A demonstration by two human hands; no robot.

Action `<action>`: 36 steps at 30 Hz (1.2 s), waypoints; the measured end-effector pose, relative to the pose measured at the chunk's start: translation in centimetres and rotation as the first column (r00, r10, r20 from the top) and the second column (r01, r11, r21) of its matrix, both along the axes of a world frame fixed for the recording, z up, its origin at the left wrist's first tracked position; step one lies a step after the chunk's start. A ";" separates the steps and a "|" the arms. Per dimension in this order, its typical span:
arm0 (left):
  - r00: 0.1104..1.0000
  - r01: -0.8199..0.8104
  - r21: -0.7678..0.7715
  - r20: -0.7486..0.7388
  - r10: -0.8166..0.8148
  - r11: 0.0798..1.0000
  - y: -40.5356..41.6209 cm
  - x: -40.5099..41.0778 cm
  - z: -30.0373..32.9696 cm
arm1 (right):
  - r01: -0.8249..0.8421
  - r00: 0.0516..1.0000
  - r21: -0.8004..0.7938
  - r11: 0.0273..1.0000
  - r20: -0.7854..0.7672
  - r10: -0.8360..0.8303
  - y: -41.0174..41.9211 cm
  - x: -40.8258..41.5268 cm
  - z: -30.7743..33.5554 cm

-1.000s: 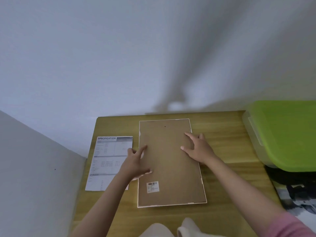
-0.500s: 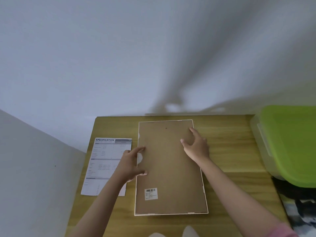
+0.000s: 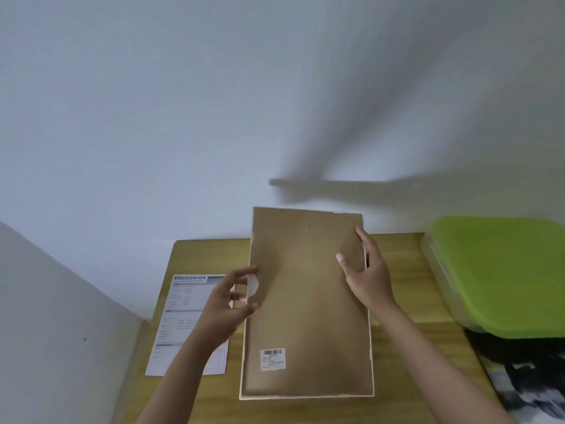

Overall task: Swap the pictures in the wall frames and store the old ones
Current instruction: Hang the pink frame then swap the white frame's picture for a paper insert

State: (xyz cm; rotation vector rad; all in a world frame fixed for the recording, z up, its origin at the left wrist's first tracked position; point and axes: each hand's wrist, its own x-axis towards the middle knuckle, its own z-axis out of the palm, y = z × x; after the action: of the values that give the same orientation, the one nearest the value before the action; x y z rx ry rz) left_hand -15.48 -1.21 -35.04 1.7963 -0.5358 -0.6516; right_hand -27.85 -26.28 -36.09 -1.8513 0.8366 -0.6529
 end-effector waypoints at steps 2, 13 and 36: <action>0.999 0.042 -0.037 0.027 -0.041 0.998 0.1 -0.1 1.3 | 0.007 1.000 -0.040 0.999 0.020 -0.006 0.0 -0.3 1.1; 0.938 0.218 -0.115 0.298 -0.175 0.969 0.1 -0.5 8.3 | 0.030 0.999 -0.294 0.955 -0.008 -0.034 3.1 0.1 7.3; 0.948 0.244 -0.321 0.277 -0.156 0.915 0.0 -5.2 11.6 | -0.114 0.934 -0.126 0.985 0.325 0.150 10.9 -1.8 15.2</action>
State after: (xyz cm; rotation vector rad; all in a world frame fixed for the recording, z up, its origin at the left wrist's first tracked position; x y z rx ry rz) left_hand -20.72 -1.20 -23.44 1.4983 -0.9566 -0.4365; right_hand -29.62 -15.38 -20.89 -1.8040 0.4584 -0.9080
